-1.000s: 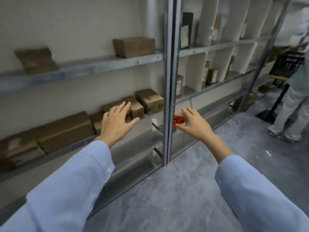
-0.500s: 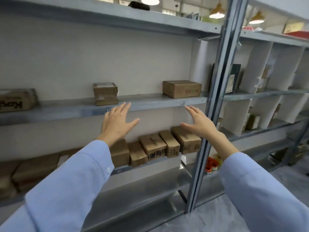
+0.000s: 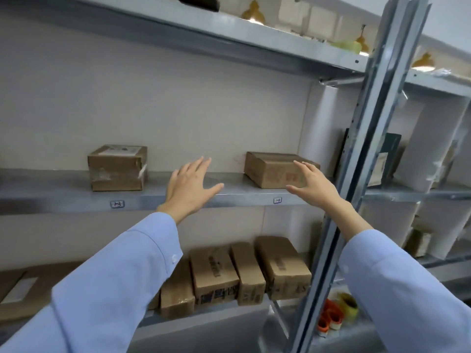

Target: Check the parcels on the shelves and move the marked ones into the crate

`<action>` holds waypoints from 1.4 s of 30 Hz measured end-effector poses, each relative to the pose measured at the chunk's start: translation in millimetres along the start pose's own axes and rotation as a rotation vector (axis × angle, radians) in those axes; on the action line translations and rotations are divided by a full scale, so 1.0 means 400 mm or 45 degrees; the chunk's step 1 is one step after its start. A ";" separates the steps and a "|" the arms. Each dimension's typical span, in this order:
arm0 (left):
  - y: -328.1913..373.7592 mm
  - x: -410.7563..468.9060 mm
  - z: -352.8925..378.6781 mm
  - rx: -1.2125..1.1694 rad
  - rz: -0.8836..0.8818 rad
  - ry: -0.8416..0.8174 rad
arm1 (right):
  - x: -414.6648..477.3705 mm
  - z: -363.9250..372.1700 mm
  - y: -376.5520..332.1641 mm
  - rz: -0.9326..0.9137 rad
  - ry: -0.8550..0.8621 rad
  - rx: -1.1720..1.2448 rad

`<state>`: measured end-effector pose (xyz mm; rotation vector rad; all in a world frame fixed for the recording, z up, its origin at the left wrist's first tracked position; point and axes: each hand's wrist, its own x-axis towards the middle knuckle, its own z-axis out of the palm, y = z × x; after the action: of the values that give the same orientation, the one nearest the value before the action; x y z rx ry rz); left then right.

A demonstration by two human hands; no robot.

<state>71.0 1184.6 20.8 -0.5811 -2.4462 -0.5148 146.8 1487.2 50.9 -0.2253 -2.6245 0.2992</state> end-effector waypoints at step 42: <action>0.177 0.310 0.290 -0.830 -0.117 -0.235 | 0.343 0.125 0.337 -0.064 -0.208 0.869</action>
<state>-36.1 1334.3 22.7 -0.7994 -2.4593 -1.3735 17.7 1637.5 35.5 0.1016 -2.5028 1.1985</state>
